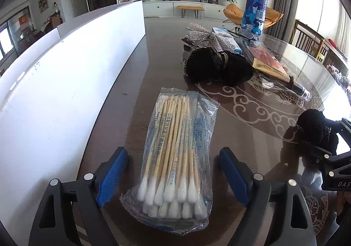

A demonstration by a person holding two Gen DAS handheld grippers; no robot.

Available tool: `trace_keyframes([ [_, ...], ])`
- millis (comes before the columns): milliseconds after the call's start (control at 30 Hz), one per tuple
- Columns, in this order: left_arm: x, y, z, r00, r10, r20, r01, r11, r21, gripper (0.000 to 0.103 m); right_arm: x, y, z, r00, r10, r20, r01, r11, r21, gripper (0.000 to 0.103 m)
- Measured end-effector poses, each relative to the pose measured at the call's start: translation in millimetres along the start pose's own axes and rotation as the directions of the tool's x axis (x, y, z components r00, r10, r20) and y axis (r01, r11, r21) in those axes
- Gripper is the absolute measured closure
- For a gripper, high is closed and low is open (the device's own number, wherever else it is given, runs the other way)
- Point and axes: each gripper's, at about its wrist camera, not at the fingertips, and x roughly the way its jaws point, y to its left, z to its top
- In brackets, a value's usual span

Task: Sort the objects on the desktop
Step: 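Hold the swab bag in the left tool while the right tool lifts the pouch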

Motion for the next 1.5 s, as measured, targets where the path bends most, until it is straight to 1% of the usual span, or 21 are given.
trace_keyframes([
  [133, 1.4, -0.6, -0.2, 1.000, -0.001, -0.004, 0.001, 1.000, 0.002, 0.012, 0.4, -1.5, -0.5, 1.000, 0.001, -0.003, -0.001, 1.000, 0.003, 0.005],
  [233, 4.8, -1.4, 0.5, 1.000, -0.001, -0.025, 0.001, 1.000, 0.006, 0.000, 1.4, -1.3, -0.8, 1.000, 0.000, -0.006, 0.000, 1.000, 0.001, 0.003],
  [533, 5.5, -0.9, 1.1, 1.000, -0.002, -0.029, 0.002, 1.000, 0.007, 0.000, 1.7, -1.8, -1.4, 1.000, -0.002, -0.009, 0.002, 1.000, 0.002, 0.000],
  [1500, 5.8, -0.8, 1.3, 1.000, -0.001, -0.029, 0.001, 1.000, 0.006, 0.000, 1.8, -1.2, -1.6, 1.000, -0.003, -0.008, 0.004, 1.000, 0.002, 0.000],
])
